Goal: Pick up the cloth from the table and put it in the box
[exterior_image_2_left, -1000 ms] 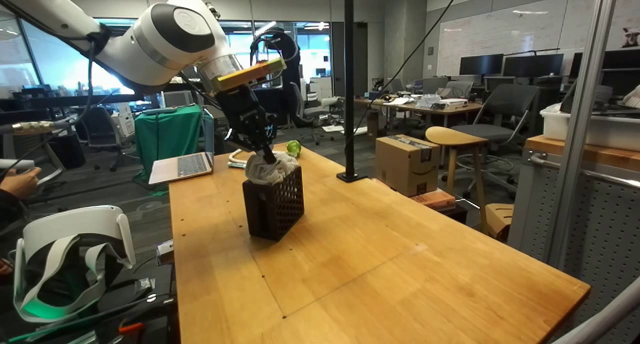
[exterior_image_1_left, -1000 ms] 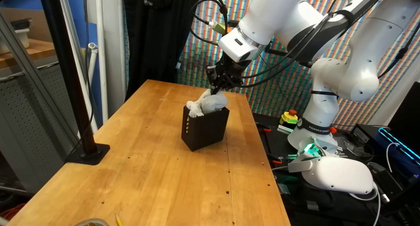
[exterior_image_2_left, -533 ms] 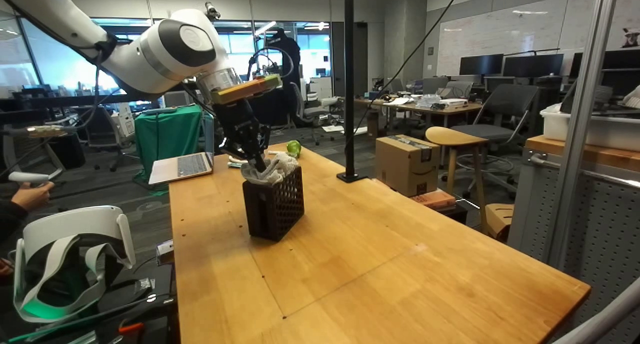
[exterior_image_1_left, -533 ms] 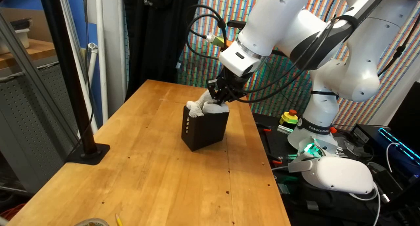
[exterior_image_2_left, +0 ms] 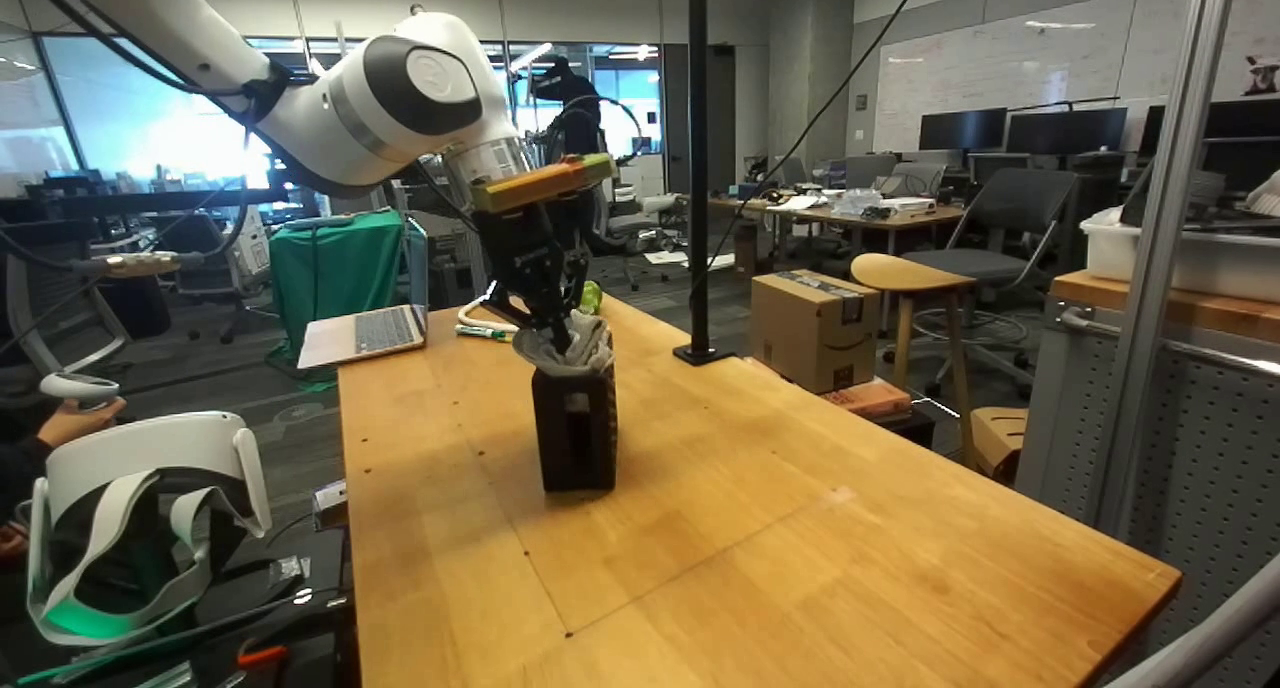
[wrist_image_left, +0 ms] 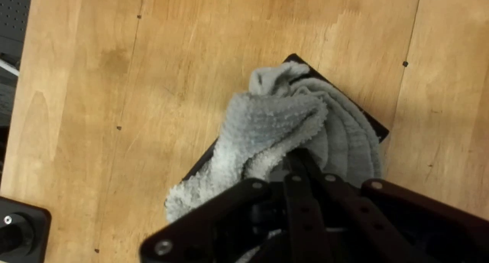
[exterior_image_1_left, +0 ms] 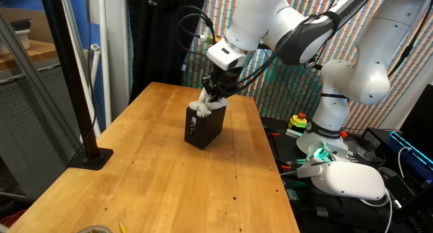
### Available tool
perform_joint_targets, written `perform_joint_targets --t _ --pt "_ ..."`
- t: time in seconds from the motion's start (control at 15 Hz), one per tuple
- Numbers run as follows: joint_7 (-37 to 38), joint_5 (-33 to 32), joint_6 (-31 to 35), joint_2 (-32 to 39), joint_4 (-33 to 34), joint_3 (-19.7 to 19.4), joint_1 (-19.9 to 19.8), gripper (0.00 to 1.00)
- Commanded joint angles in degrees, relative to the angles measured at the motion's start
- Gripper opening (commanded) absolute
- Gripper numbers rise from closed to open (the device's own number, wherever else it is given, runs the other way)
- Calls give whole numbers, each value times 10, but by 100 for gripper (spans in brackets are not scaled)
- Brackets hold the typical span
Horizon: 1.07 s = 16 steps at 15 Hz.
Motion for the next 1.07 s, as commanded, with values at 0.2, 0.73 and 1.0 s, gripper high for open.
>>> perform_joint_targets --t 0.2,0.73,1.0 --pt "-121 101 -15 55 40 -24 -20 5" --pt "-225 191 -54 106 81 -36 -53 5" --pt "-286 233 -73 142 95 -36 -69 5"
